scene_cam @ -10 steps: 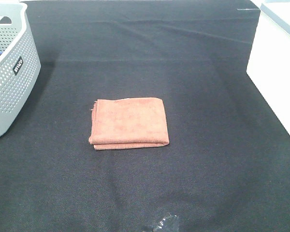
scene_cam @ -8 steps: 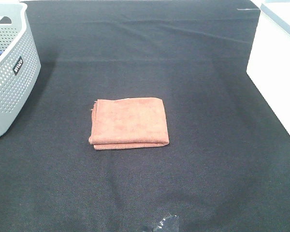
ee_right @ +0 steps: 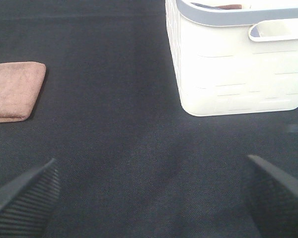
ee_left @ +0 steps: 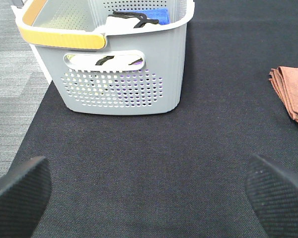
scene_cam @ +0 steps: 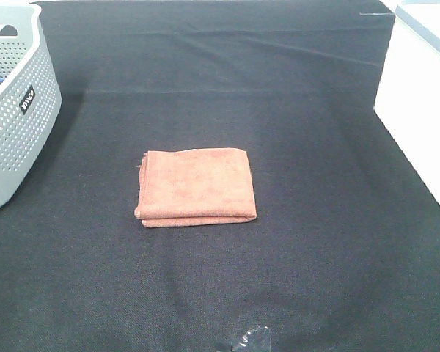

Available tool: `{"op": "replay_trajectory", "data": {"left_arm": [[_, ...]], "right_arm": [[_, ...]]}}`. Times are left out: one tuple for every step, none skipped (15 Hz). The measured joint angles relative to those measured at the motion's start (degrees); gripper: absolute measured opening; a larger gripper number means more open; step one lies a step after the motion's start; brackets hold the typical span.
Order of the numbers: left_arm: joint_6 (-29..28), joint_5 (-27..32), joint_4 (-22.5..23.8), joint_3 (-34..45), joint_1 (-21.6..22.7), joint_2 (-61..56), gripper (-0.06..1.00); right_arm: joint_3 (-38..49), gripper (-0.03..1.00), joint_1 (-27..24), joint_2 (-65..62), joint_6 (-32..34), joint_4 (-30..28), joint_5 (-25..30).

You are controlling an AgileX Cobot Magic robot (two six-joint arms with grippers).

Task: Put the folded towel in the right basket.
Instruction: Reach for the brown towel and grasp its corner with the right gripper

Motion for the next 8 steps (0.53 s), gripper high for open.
{"op": "replay_trajectory", "data": {"left_arm": [[0.0,0.0,0.0,0.0,0.0,0.0,0.99],[0.0,0.0,0.0,0.0,0.0,0.0,0.99],[0.0,0.0,0.0,0.0,0.0,0.0,0.99],[0.0,0.0,0.0,0.0,0.0,0.0,0.99],[0.0,0.0,0.0,0.0,0.0,0.0,0.99],[0.0,0.0,0.0,0.0,0.0,0.0,0.99],[0.0,0.0,0.0,0.0,0.0,0.0,0.99],[0.0,0.0,0.0,0.0,0.0,0.0,0.99]], "right_arm": [[0.0,0.96,0.0,0.0,0.0,0.0,0.0],[0.0,0.96,0.0,0.0,0.0,0.0,0.0],[0.0,0.96,0.0,0.0,0.0,0.0,0.0],[0.0,0.96,0.0,0.0,0.0,0.0,0.0],[0.0,0.96,0.0,0.0,0.0,0.0,0.0],[0.0,0.96,0.0,0.0,0.0,0.0,0.0],[0.0,0.96,0.0,0.0,0.0,0.0,0.0],[0.0,0.96,0.0,0.0,0.0,0.0,0.0]]}}
